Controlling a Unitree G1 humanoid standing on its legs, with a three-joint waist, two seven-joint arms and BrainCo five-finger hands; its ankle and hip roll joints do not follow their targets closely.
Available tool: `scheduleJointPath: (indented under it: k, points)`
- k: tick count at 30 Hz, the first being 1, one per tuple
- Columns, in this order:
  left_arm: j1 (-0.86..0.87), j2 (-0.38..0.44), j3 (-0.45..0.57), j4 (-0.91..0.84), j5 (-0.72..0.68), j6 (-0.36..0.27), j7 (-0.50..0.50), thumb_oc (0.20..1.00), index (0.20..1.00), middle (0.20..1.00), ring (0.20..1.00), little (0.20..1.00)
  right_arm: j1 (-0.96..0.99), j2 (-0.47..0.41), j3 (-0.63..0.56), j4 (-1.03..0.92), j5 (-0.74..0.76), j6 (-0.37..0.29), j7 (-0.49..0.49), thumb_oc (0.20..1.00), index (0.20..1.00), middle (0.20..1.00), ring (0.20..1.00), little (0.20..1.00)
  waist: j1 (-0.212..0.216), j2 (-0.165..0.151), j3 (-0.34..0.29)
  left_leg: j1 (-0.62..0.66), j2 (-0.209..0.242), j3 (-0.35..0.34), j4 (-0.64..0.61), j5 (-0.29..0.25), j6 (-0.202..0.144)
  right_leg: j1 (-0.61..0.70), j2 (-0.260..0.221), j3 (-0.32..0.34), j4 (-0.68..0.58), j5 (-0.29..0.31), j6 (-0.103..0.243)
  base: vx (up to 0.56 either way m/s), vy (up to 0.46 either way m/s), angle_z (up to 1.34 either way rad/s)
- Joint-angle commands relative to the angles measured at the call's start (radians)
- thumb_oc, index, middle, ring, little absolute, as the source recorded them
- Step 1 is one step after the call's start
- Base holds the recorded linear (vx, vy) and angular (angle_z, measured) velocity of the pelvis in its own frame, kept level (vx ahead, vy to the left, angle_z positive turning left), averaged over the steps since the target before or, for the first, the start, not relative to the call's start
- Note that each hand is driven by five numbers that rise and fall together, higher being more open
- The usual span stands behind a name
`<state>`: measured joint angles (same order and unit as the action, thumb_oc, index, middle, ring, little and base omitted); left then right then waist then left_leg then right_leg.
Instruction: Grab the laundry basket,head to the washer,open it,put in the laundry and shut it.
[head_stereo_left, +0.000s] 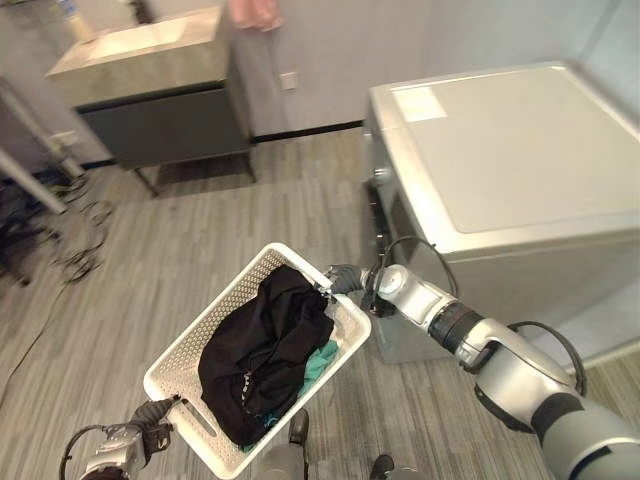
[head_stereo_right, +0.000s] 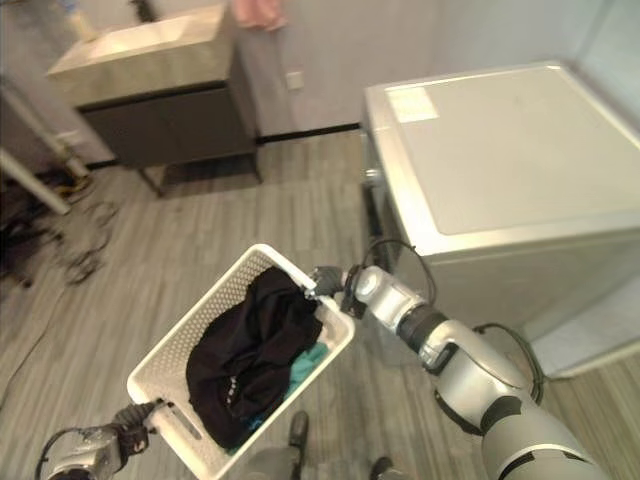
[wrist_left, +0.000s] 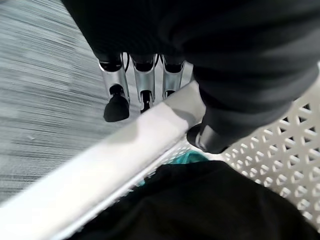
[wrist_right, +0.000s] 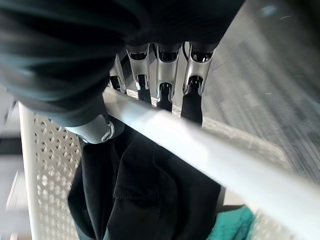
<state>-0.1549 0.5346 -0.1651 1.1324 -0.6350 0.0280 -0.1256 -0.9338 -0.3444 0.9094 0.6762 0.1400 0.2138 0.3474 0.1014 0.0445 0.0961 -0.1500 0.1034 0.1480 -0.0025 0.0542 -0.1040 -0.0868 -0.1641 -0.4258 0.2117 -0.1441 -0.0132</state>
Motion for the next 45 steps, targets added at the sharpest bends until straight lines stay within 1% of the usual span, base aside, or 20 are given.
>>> scheduleJointPath:
  k: [1,4,5,7,9,12,13,16,18,20,21,22,23,25,33,34,35,37,40,45]
  points:
    - [-0.115,0.085,0.032,0.024,-0.057,-0.051,0.035,0.2,0.2,0.2,0.2,0.2,-0.207,0.233,-0.035,-0.073,0.047,-0.165,0.085,0.2,0.2,0.2,0.2,0.2,-0.004,-0.042,0.018,0.149,-0.046,-0.027,-0.05,-0.02,0.014,-0.006,-0.089,0.182,-0.267,0.324,0.153,0.09,0.057,0.04]
    - [-0.106,0.091,0.053,0.014,-0.088,-0.048,0.034,0.2,0.2,0.2,0.2,0.2,-0.224,0.251,-0.028,-0.063,0.042,-0.163,0.083,0.2,0.2,0.2,0.2,0.2,0.006,-0.045,0.008,0.155,-0.057,-0.016,-0.052,-0.029,0.019,-0.001,-0.094,0.193,-0.275,0.328,0.153,0.1,0.074,0.14]
    - [-0.111,0.096,0.073,-0.02,-0.175,-0.046,0.035,0.2,0.2,0.2,0.2,0.2,-0.257,0.265,-0.016,-0.055,0.032,-0.146,0.099,0.2,0.2,0.2,0.2,0.2,0.019,-0.052,0.002,0.16,-0.062,-0.008,-0.056,-0.031,0.02,0.001,-0.1,0.193,-0.284,0.333,0.154,0.08,0.069,-0.11]
    - [-0.111,0.097,0.073,-0.026,-0.18,-0.043,0.035,0.2,0.2,0.2,0.2,0.2,-0.263,0.27,-0.014,-0.052,0.028,-0.146,0.094,0.2,0.2,0.2,0.2,0.2,0.02,-0.054,0.002,0.162,-0.063,-0.006,-0.058,-0.032,0.021,0.001,-0.099,0.198,-0.285,0.333,0.153,0.05,0.034,-0.13]
    - [-0.137,0.104,0.054,-0.114,-0.245,-0.048,0.039,0.2,0.2,0.2,0.2,0.2,-0.329,0.262,0.013,-0.071,-0.012,-0.142,0.097,0.2,0.2,0.2,0.2,0.2,0.022,-0.063,-0.01,0.175,-0.061,-0.003,-0.07,-0.032,0.019,0.005,-0.096,0.208,-0.289,0.335,0.152,0.07,0.024,-0.16]
    - [-0.164,0.116,0.035,-0.248,-0.34,-0.061,0.06,0.2,0.2,0.2,0.2,0.2,-0.408,0.261,-0.004,-0.06,-0.01,-0.148,0.051,0.2,0.2,0.2,0.2,0.2,0.019,-0.071,-0.012,0.186,-0.056,-0.005,-0.079,-0.029,0.017,0.011,-0.092,0.208,-0.288,0.334,0.153,0.04,0.004,-0.12]
    - [-0.182,0.127,0.007,-0.359,-0.402,-0.072,0.073,0.2,0.2,0.2,0.2,0.2,-0.44,0.255,-0.02,-0.02,0.019,-0.141,0.019,0.2,0.2,0.2,0.2,0.2,0.013,-0.075,-0.016,0.193,-0.052,-0.011,-0.084,-0.028,0.015,0.017,-0.088,0.208,-0.288,0.331,0.153,0.04,-0.018,-0.13]
    - [-0.214,0.144,-0.03,-0.444,-0.437,-0.093,0.091,0.2,0.2,0.2,0.2,0.2,-0.459,0.223,-0.019,0.012,0.02,-0.14,-0.005,0.2,0.2,0.2,0.2,0.2,0.006,-0.078,-0.018,0.197,-0.049,-0.016,-0.085,-0.026,0.012,0.02,-0.085,0.21,-0.286,0.33,0.153,0.03,-0.016,-0.05]
    - [-0.272,0.181,-0.074,-0.555,-0.47,-0.116,0.094,0.2,0.2,0.2,0.2,0.2,-0.498,0.141,-0.022,0.022,0.053,-0.137,-0.041,0.2,0.2,0.2,0.2,0.2,-0.015,-0.079,-0.022,0.205,-0.045,-0.013,-0.085,-0.028,0.009,0.023,-0.079,0.216,-0.288,0.33,0.155,0.03,-0.028,-0.06]
    - [-0.413,0.231,-0.153,-0.673,-0.495,-0.141,0.113,0.2,0.2,0.2,0.2,0.2,-0.553,0.04,-0.01,0.038,0.082,-0.14,-0.064,0.2,0.2,0.2,0.2,0.2,-0.036,-0.074,-0.03,0.207,-0.042,-0.008,-0.085,-0.025,0.003,0.02,-0.072,0.227,-0.292,0.331,0.157,0.02,-0.046,-0.02]
    - [-0.563,0.215,-0.246,-0.647,-0.484,-0.152,0.124,0.2,0.2,0.2,0.2,0.2,-0.599,-0.017,0.016,0.073,0.095,-0.133,-0.067,0.2,0.2,0.2,0.2,0.2,-0.061,-0.066,-0.035,0.205,-0.039,-0.002,-0.085,-0.021,-0.003,0.014,-0.066,0.235,-0.295,0.331,0.157,0.02,-0.05,-0.04]
    - [-0.64,0.195,-0.287,-0.605,-0.479,-0.152,0.125,0.2,0.2,0.2,0.2,0.2,-0.624,-0.04,0.028,0.106,0.106,-0.131,-0.074,0.2,0.2,0.2,0.2,0.2,-0.077,-0.061,-0.035,0.209,-0.035,0.003,-0.085,-0.023,-0.008,0.014,-0.062,0.24,-0.295,0.328,0.158,0.0,-0.037,-0.03]
    - [-0.645,0.194,-0.289,-0.602,-0.48,-0.152,0.124,0.2,0.2,0.2,0.2,0.2,-0.626,-0.042,0.028,0.106,0.106,-0.132,-0.074,0.2,0.2,0.2,0.2,0.2,-0.075,-0.063,-0.035,0.206,-0.037,0.003,-0.085,-0.02,-0.008,0.011,-0.063,0.24,-0.296,0.331,0.158,0.0,-0.032,-0.12]
    - [-0.773,0.149,-0.346,-0.447,-0.475,-0.138,0.115,0.2,0.2,0.2,0.2,0.2,-0.674,-0.082,0.068,0.158,0.135,-0.122,-0.06,0.2,0.2,0.2,0.2,0.2,-0.11,-0.055,-0.042,0.205,-0.032,0.016,-0.085,-0.016,-0.015,-0.001,-0.055,0.256,-0.299,0.332,0.159,0.0,-0.034,-0.24]
    - [-1.16,-0.018,-0.522,-0.013,-0.379,-0.086,0.068,0.2,0.2,0.2,0.2,0.2,-0.869,-0.175,0.185,0.437,0.28,-0.1,-0.024,0.2,0.2,0.2,0.2,0.2,-0.193,-0.027,-0.05,0.193,-0.015,0.065,-0.085,0.0,-0.04,-0.048,-0.03,0.302,-0.299,0.335,0.16,0.01,-0.025,-0.21]
    - [-1.16,-0.018,-0.522,-0.013,-0.379,-0.086,0.068,0.2,0.2,0.2,0.2,0.2,-0.869,-0.175,0.185,0.437,0.28,-0.1,-0.024,0.2,0.2,0.2,0.2,0.2,-0.192,-0.027,-0.051,0.192,-0.016,0.065,-0.085,0.0,-0.04,-0.05,-0.03,0.302,-0.299,0.335,0.16,0.0,-0.036,-0.05]
    - [-1.242,-0.055,-0.552,0.06,-0.34,-0.076,0.07,0.2,0.2,0.2,0.2,0.2,-0.914,-0.204,0.215,0.537,0.291,-0.096,-0.013,0.2,0.2,0.2,0.2,0.2,-0.213,-0.02,-0.049,0.183,-0.011,0.076,-0.085,0.004,-0.046,-0.068,-0.026,0.314,-0.299,0.338,0.16,0.0,-0.043,-0.08]
    - [-1.303,-0.085,-0.569,0.123,-0.292,-0.065,0.073,0.2,0.2,0.2,0.2,0.2,-0.959,-0.226,0.236,0.633,0.291,-0.084,-0.01,0.2,0.2,0.2,0.2,0.2,-0.228,-0.014,-0.049,0.172,-0.006,0.085,-0.085,0.009,-0.05,-0.084,-0.023,0.322,-0.299,0.338,0.16,0.01,-0.052,-0.09]
    - [-1.382,-0.136,-0.591,0.162,-0.248,-0.048,0.074,0.2,0.2,0.2,0.2,0.2,-1.005,-0.272,0.259,0.724,0.26,-0.065,-0.007,0.2,0.2,0.2,0.2,0.2,-0.249,0.001,-0.045,0.155,-0.003,0.095,-0.085,0.015,-0.057,-0.114,-0.018,0.338,-0.299,0.338,0.159,0.01,-0.046,-0.13]
    - [-1.449,-0.201,-0.6,0.191,-0.188,-0.035,0.092,0.2,0.2,0.2,0.2,0.2,-1.046,-0.312,0.282,0.755,0.228,-0.041,-0.002,0.2,0.2,0.2,0.2,0.2,-0.274,0.028,-0.038,0.136,0.001,0.111,-0.085,0.032,-0.065,-0.153,-0.006,0.366,-0.299,0.336,0.152,0.04,-0.052,-0.13]
